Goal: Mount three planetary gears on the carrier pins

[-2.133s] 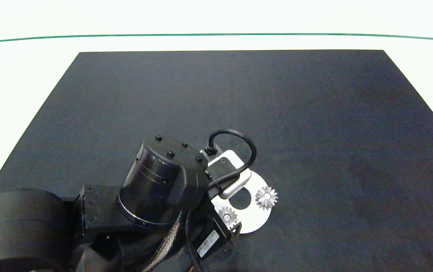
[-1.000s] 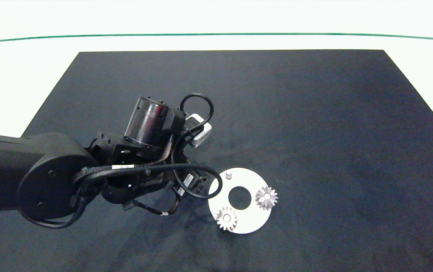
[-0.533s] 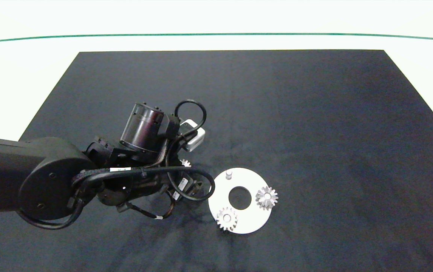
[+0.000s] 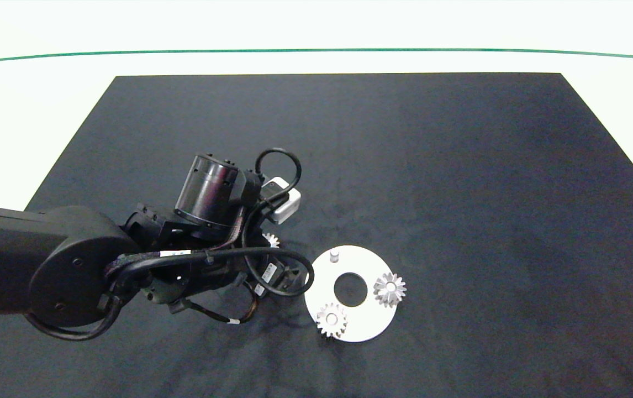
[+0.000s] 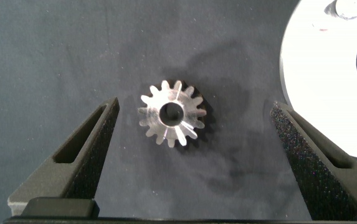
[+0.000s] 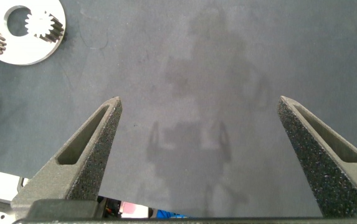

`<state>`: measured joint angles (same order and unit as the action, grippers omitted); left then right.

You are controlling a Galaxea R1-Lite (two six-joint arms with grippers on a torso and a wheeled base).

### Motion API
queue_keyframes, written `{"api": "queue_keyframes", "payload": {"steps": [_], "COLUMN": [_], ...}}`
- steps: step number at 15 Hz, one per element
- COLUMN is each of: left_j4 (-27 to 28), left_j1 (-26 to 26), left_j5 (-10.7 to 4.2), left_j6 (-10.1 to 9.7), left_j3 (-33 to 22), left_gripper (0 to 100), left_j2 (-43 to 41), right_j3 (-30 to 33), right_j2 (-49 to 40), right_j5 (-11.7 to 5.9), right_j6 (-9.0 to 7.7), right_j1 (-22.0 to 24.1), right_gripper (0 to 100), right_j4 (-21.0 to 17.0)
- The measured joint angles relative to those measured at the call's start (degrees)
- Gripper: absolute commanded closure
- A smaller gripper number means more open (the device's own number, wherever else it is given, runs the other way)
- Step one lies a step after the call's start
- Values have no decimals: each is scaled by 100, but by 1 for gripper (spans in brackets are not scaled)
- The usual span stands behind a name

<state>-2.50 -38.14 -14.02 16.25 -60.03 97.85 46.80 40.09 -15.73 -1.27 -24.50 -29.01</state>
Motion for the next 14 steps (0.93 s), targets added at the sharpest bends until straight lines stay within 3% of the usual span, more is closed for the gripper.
{"api": "queue_keyframes", "payload": {"steps": [6,14], "left_j4": [-100,-221], "left_j1": [0,144], "left_j5": [99,126], "left_j6": [9,48], "left_j3": [41,50], "left_gripper": [0,0], "left_j2": [38,151], "right_j3": [5,5], "right_j2": [0,-10], "right_j5": [-1,-1], "right_j6": [0,1], "right_j1": [0,2], "right_gripper": [0,0], "right_j4": [0,0]}}
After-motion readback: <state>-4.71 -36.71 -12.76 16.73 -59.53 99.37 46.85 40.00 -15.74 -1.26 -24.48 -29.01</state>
